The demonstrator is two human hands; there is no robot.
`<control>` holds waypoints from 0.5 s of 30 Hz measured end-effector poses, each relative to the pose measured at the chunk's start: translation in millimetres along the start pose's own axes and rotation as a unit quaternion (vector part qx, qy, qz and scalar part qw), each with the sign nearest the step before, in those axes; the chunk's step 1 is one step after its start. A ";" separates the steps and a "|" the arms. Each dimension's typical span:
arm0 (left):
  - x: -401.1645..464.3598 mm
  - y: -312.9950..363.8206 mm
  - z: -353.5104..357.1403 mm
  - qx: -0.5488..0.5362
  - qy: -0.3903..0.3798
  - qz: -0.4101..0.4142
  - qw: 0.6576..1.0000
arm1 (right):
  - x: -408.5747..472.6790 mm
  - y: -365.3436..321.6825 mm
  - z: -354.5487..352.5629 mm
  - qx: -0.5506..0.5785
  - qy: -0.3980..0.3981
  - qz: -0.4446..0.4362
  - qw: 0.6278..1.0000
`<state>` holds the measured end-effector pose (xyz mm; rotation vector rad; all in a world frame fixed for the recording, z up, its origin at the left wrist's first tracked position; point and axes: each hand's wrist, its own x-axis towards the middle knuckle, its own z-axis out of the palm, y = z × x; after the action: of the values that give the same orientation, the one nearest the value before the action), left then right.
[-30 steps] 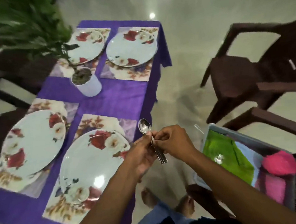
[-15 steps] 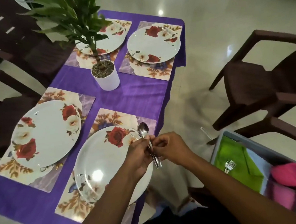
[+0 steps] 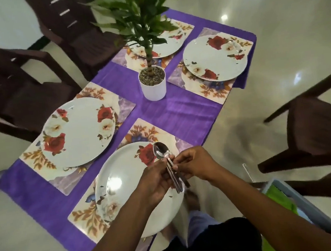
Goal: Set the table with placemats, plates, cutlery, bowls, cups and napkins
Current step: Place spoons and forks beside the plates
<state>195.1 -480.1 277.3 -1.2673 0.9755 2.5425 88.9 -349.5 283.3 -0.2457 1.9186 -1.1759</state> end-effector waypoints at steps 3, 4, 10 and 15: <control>6.2 16.1 -14.5 -0.031 0.046 0.022 0.998 | 32.1 -13.7 -6.1 -0.037 -0.028 -0.012 0.999; 7.6 19.9 -20.0 -0.046 0.065 0.029 0.996 | 44.5 -17.9 -8.0 -0.057 -0.035 -0.012 0.998; 17.4 21.7 -37.0 -0.105 0.211 0.057 0.970 | 119.8 -27.8 -13.5 -0.207 -0.061 -0.023 0.976; 20.7 7.7 -40.5 -0.107 0.306 0.044 0.945 | 149.8 -16.6 -9.0 -0.289 -0.081 -0.035 0.953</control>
<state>205.9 -514.0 247.8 -2.2065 0.8674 2.4014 -14.8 -435.2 214.6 -0.7063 2.0759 -0.5841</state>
